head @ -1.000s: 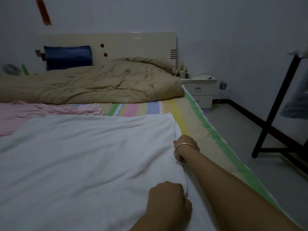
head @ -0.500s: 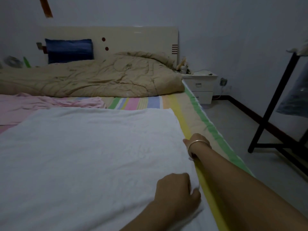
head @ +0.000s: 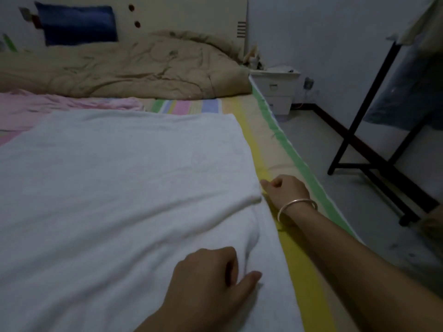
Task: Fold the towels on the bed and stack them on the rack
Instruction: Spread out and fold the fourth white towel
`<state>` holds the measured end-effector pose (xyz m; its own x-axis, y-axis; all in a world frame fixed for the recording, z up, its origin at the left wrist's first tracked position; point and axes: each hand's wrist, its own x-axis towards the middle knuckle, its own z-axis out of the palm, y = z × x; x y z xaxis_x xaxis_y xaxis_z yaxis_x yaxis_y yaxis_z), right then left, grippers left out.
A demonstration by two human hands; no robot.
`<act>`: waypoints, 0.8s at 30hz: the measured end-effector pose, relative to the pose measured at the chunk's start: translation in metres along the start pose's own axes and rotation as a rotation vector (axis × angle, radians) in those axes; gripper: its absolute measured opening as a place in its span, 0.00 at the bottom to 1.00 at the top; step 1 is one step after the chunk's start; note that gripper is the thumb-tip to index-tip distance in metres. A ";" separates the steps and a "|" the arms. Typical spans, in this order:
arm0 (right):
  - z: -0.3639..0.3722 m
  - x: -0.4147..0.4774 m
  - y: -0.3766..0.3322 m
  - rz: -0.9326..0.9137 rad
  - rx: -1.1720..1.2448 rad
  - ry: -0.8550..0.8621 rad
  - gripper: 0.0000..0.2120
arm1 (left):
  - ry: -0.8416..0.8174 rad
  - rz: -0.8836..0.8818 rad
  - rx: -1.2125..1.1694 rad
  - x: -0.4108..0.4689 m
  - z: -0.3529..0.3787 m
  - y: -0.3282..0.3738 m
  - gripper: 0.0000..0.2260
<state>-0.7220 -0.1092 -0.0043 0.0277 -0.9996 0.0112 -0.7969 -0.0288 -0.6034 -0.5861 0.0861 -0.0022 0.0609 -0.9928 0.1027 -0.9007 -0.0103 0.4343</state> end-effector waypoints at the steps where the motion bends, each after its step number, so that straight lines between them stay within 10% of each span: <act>1: -0.005 -0.015 0.001 0.005 0.006 -0.056 0.21 | -0.014 -0.004 0.002 -0.012 -0.004 0.002 0.25; 10: 0.000 -0.096 -0.003 0.259 0.324 -0.405 0.23 | -0.127 0.148 -0.018 -0.081 0.010 0.033 0.21; 24: -0.013 -0.140 0.006 0.119 0.084 -0.241 0.14 | -0.049 0.460 -0.305 -0.114 0.026 0.034 0.08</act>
<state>-0.7386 0.0305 0.0013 0.0876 -0.9648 -0.2482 -0.7509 0.0997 -0.6528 -0.6346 0.1957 -0.0226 -0.3362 -0.8912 0.3045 -0.6636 0.4536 0.5949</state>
